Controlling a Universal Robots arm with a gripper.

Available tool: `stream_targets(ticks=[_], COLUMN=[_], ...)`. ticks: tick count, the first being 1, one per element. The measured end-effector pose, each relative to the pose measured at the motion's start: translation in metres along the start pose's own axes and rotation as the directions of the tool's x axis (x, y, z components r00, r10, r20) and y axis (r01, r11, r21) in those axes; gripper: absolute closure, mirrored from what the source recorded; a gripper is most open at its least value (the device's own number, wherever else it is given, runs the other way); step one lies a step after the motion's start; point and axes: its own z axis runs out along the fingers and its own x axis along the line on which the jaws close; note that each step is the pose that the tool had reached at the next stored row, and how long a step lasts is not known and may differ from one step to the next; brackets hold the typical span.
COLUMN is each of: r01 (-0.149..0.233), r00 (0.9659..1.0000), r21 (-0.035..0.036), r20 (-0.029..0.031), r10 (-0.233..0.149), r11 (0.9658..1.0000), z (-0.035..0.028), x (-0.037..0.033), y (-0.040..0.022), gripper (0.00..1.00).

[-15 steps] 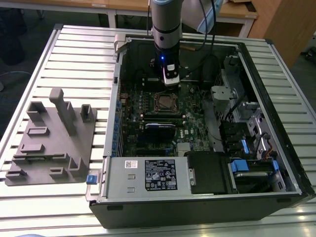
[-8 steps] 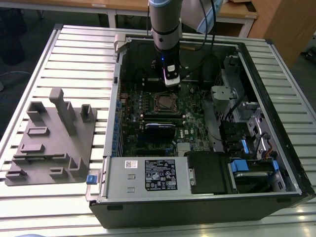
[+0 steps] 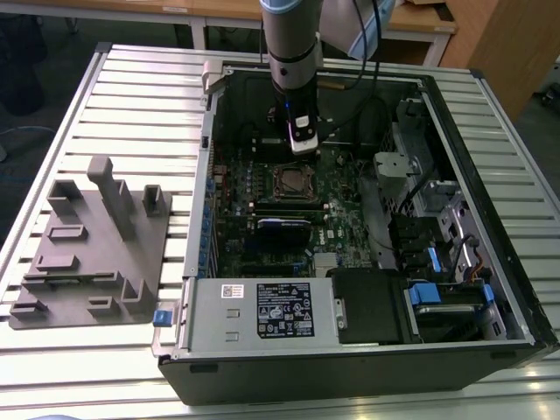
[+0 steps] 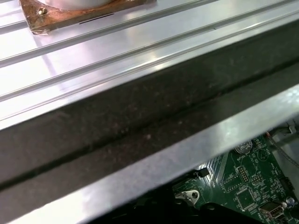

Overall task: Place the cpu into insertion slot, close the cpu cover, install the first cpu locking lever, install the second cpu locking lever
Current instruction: 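Install the first cpu locking lever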

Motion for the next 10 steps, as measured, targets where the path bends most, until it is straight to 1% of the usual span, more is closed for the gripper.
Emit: stream_targets(ticks=[8, 10], r01=[0.000, 0.001], r00=[1.0000, 1.0000], r21=[-0.0001, 0.0008], r20=[0.0002, 0.0021], r10=[0.000, -0.001], r11=[1.0000, 1.0000], z=[0.0000, 0.0006], x=[0.0021, 0.0027], y=[-0.0011, -0.0014], gripper=[0.89, 0.89])
